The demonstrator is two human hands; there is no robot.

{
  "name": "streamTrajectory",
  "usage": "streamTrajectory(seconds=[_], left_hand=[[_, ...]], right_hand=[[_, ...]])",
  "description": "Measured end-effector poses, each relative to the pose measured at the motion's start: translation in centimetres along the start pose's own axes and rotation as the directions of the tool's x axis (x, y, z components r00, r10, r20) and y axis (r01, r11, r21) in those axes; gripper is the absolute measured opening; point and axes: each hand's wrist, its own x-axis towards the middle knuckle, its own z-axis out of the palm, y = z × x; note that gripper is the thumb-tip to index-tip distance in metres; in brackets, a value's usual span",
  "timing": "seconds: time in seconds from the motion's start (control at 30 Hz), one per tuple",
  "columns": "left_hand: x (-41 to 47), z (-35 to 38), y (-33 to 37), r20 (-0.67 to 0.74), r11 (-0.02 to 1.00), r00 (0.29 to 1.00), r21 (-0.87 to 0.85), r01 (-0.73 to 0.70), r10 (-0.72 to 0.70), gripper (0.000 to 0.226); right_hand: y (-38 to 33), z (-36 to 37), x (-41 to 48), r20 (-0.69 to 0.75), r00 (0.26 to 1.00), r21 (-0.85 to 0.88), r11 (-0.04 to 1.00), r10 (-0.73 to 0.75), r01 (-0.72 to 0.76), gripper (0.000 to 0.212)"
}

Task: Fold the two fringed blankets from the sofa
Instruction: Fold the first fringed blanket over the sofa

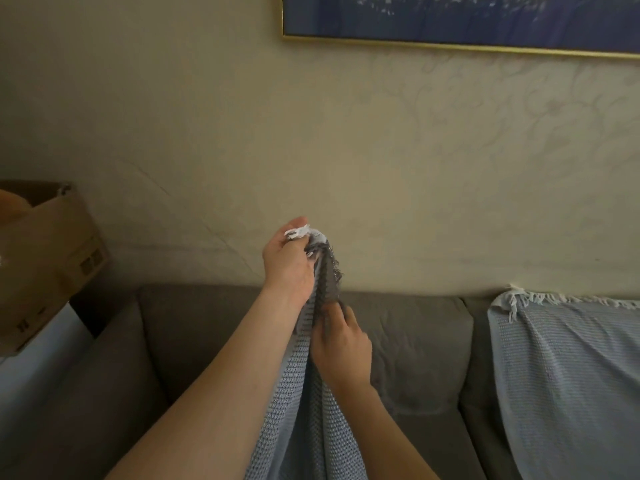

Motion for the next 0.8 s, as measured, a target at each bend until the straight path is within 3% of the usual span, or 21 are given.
streamTrajectory(seconds=[0.1,0.17,0.27,0.4,0.57,0.8], left_hand=[[-0.6,0.4,-0.5,-0.001,0.999,0.999,-0.033,0.032,-0.032,0.028],[-1.0,0.6,-0.6,-0.004,0.996,0.998,-0.063,0.058,-0.058,0.031],[-1.1,0.4,-0.4,-0.009,0.991,0.997,-0.108,0.076,-0.078,0.034],[-0.8,-0.4,0.6,-0.03,0.989,0.998,-0.139,0.058,-0.062,0.035],[-0.1,-1.8,1.5,-0.063,0.99,0.998,-0.136,0.022,-0.031,0.037],[1.1,-3.5,1.9,-0.14,0.994,0.99,-0.105,-0.028,0.013,0.038]], right_hand=[[-2.3,-0.7,0.0,0.044,0.983,-0.096,0.98,0.177,-0.172,0.064],[-3.5,-1.1,0.6,0.072,0.962,-0.092,0.962,0.264,-0.257,0.075],[-4.7,-1.3,1.9,0.055,0.944,-0.031,0.946,0.325,-0.324,0.054],[-4.8,-0.6,1.7,0.112,0.938,-0.107,0.942,0.328,-0.317,0.036],[-2.9,1.4,-1.3,0.279,0.915,-0.178,0.952,0.292,-0.25,0.029],[0.2,2.3,-3.1,0.405,0.878,-0.154,0.966,0.254,-0.208,0.046]])
